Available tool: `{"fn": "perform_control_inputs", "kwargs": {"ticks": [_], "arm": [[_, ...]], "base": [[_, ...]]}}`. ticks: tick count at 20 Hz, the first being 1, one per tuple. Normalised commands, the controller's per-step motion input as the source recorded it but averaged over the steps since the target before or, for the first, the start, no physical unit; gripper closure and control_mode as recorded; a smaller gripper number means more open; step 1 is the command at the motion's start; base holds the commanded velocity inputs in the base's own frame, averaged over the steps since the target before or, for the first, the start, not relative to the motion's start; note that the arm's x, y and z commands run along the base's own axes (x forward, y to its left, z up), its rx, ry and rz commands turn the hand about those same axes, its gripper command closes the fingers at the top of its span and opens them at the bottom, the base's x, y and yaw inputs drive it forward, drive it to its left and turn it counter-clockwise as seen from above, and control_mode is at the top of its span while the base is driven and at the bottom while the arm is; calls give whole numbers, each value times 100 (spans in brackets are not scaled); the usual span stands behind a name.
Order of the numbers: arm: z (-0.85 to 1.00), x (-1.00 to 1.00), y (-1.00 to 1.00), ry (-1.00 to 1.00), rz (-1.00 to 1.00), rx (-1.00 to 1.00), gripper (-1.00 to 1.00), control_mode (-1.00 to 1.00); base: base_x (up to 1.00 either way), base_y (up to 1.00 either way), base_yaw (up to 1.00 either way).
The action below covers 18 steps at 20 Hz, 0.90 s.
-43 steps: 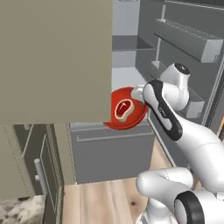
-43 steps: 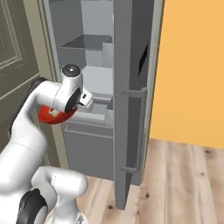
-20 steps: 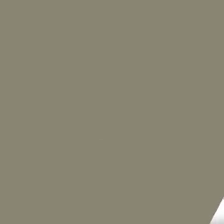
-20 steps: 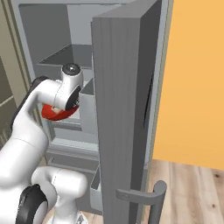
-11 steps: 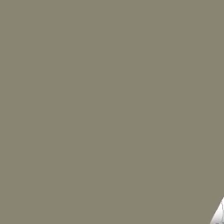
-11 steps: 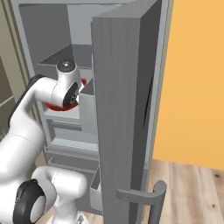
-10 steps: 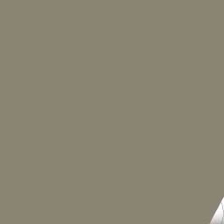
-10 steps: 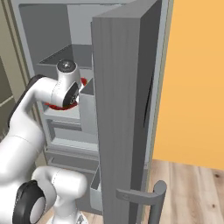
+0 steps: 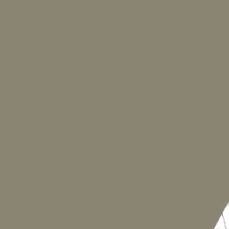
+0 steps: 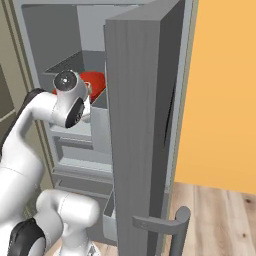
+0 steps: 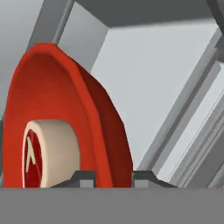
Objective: Move the mug from next to the sink to the open cabinet. Then, move the bowl with the steak to the fridge to clear the area for faucet cleaning.
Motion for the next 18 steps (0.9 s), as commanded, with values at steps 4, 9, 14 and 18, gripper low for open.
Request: {"fn": "perform_control_inputs", "kwargs": {"ticks": [4,9,14,18], "arm": [[93,-1,18,-14,-24,19,100,-100],[83,-2,0,-10,-18,22,100,-100],[8,57,0,18,-3,1,100,-100],[0,86,0,21,0,3,100,-100]], "base": [[0,0,0],[0,0,0],[0,0,0],[0,0,0]]}}
